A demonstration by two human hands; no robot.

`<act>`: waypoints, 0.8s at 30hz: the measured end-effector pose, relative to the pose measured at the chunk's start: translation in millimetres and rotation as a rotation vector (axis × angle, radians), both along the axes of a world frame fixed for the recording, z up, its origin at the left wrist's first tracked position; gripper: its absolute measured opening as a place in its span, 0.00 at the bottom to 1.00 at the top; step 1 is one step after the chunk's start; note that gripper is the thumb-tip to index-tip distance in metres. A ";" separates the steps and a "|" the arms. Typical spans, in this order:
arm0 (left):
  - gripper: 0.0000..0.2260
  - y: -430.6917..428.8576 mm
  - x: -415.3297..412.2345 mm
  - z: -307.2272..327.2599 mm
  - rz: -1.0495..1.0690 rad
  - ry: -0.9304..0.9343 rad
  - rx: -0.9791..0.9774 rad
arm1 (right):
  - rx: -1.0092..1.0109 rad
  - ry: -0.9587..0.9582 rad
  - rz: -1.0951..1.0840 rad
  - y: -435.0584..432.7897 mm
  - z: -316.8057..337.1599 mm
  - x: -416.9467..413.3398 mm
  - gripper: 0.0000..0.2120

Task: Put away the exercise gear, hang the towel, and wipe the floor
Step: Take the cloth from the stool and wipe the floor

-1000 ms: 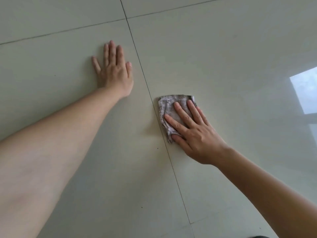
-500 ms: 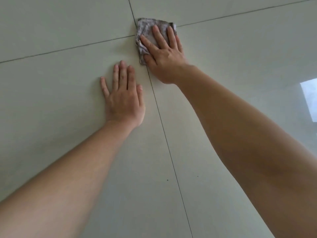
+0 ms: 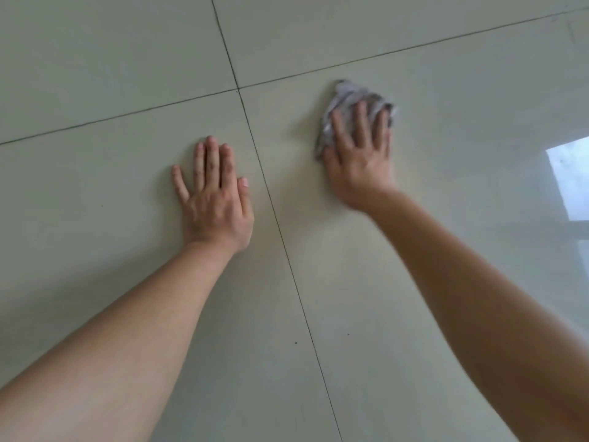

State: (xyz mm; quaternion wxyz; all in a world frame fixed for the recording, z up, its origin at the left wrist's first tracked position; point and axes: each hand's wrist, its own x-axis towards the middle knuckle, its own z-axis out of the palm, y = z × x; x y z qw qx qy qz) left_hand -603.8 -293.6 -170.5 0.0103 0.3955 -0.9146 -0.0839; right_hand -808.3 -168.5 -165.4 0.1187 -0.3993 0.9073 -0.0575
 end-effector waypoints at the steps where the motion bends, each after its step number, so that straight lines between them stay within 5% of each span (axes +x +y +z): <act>1: 0.27 -0.2 -0.4 0.2 0.000 0.001 -0.004 | -0.048 -0.006 0.098 9.1 0.7 23.5 0.30; 4: 0.27 -1.1 -1.4 0.3 0.002 0.012 -0.015 | -0.100 -0.033 0.454 54.6 8.9 64.2 0.26; 8: 0.27 -4.3 -2.3 1.0 0.006 0.023 -0.018 | -0.055 0.024 0.769 89.9 11.3 0.9 0.25; 14: 0.27 -2.7 -4.6 -0.9 0.002 0.041 -0.026 | 0.057 -0.013 -0.163 98.3 20.2 -127.9 0.29; 16: 0.26 -4.2 -4.5 -1.6 0.007 0.040 -0.032 | 0.052 -0.007 -0.259 91.7 15.5 -107.0 0.30; 24: 0.26 -3.8 -3.6 -1.8 0.014 0.027 -0.036 | -0.118 -0.138 0.574 172.3 21.0 144.9 0.26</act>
